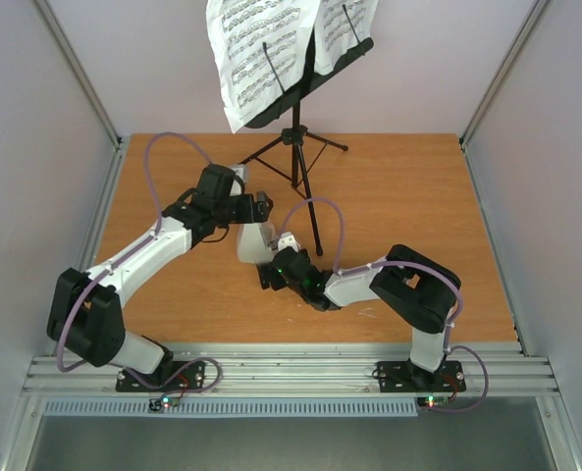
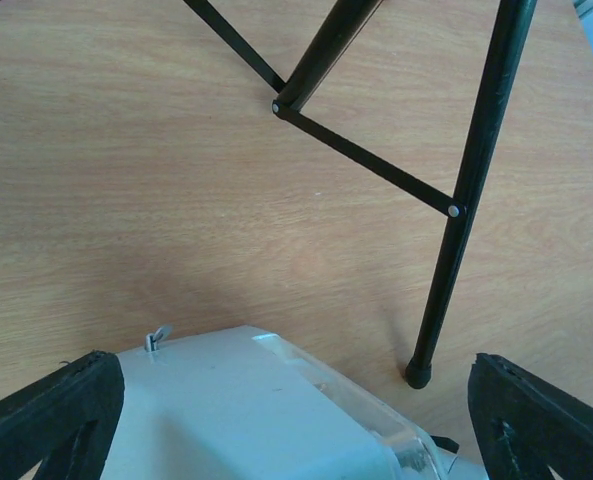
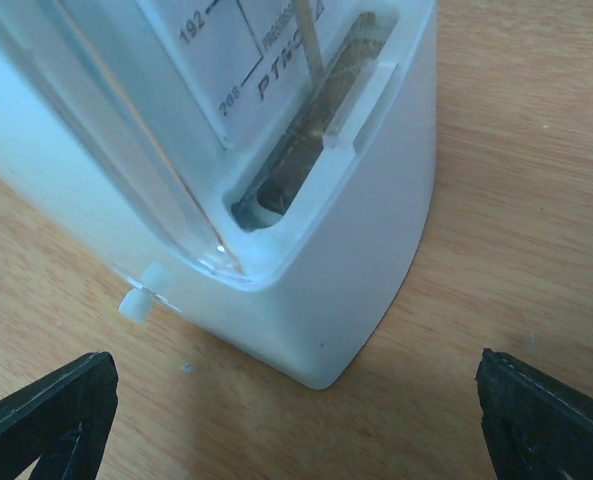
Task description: Pack up the instrument practice props
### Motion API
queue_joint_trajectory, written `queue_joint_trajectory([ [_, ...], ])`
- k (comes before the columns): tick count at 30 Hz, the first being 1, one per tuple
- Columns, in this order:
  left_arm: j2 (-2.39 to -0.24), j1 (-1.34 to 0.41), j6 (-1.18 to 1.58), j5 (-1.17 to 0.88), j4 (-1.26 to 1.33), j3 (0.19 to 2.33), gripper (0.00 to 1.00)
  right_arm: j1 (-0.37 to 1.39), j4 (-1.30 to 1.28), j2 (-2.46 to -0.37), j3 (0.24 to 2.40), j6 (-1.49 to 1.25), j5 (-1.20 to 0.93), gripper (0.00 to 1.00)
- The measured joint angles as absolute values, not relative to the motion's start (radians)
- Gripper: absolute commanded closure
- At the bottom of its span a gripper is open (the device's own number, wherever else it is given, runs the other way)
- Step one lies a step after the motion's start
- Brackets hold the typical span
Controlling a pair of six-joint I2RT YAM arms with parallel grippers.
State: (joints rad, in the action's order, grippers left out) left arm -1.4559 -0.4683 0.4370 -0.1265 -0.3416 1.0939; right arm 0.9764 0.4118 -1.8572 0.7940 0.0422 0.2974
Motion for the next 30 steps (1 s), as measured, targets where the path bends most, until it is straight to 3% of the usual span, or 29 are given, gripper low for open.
queue_joint_trajectory([
  [12,-1.486,-0.495,0.433,-0.109,-0.352,1.098,0.22,0.977,0.43,-1.86,0.796,0.038,0.334,0.02],
  [30,-1.494,-0.552,0.406,-0.01,-0.384,1.115,0.31,0.994,0.483,-1.866,0.771,0.038,0.345,0.02],
])
